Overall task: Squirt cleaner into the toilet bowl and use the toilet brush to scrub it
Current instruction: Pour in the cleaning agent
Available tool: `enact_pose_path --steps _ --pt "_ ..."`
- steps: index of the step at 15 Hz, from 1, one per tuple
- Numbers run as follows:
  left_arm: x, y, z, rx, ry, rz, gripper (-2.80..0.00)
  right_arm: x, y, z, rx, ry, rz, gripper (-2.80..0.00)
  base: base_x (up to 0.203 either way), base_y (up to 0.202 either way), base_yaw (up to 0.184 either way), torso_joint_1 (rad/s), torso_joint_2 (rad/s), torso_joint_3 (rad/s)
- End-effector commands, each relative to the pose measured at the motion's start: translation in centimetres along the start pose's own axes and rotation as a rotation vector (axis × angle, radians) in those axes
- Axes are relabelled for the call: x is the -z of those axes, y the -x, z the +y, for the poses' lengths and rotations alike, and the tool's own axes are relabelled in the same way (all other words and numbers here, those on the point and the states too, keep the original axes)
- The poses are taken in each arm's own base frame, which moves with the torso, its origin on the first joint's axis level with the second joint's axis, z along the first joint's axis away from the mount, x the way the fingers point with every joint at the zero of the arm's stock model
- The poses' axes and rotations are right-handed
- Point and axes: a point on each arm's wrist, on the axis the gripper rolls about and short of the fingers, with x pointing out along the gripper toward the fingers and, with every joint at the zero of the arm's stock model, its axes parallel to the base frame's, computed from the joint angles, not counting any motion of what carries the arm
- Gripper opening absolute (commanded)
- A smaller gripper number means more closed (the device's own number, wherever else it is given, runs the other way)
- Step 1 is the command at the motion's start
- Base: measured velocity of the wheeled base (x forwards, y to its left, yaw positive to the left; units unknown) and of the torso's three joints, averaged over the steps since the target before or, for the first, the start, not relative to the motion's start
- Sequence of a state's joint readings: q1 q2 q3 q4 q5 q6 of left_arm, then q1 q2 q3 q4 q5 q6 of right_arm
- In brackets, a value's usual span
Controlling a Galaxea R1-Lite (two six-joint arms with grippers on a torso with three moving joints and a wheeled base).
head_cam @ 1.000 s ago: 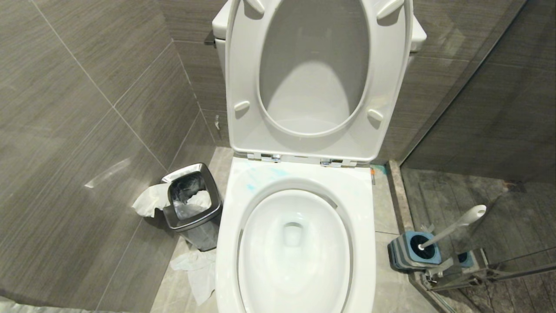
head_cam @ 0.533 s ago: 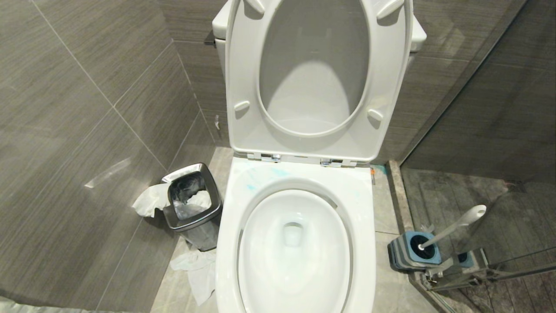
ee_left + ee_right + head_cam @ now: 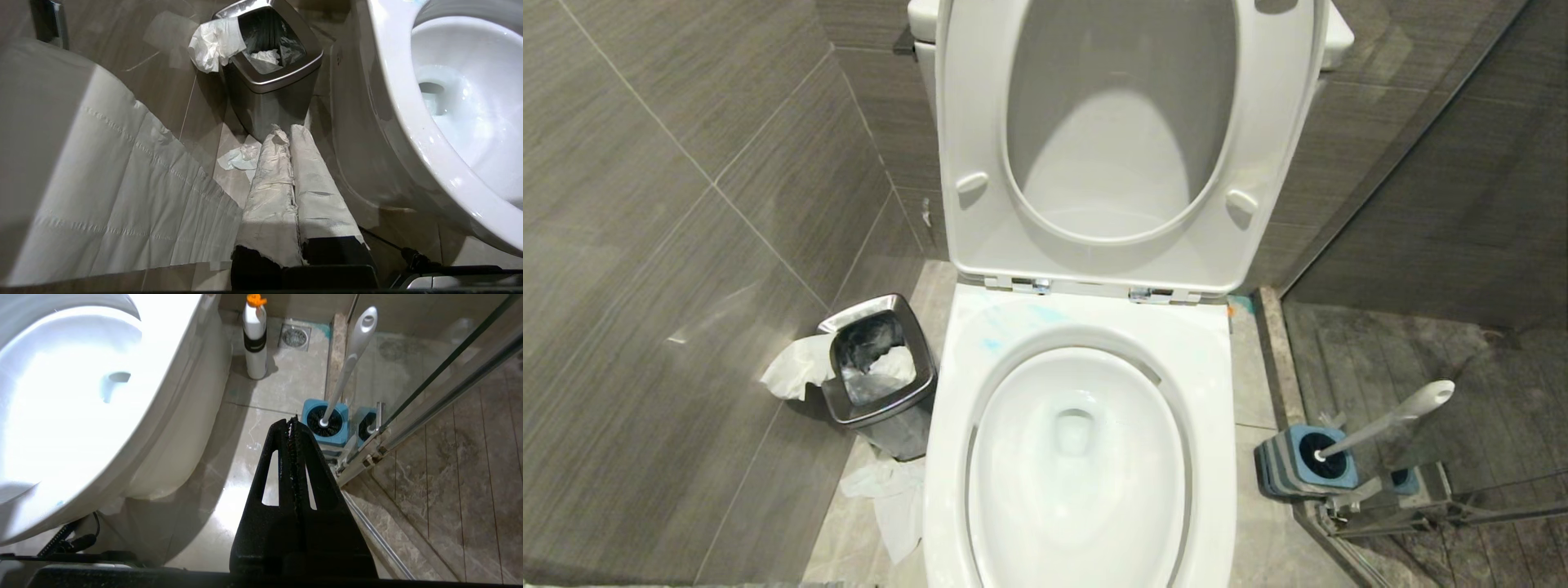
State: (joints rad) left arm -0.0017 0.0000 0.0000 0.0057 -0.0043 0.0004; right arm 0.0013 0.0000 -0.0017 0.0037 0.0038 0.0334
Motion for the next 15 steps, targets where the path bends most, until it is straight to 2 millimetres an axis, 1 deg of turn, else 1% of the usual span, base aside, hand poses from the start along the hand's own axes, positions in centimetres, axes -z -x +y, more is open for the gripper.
enact_pose_path --steps 1,15 --pt "0.09 -0.03 0.0 0.0 0.0 0.005 -2.8 0.01 -0.01 0.0 -0.001 0.0 0.002 -2.8 0.0 0.0 0.0 0.006 0.0 -0.188" --pt "0.09 -0.03 0.0 0.0 0.002 0.005 -2.8 0.01 0.0 0.0 -0.001 0.0 0.001 -2.8 0.0 0.0 0.0 0.004 0.0 -0.196"
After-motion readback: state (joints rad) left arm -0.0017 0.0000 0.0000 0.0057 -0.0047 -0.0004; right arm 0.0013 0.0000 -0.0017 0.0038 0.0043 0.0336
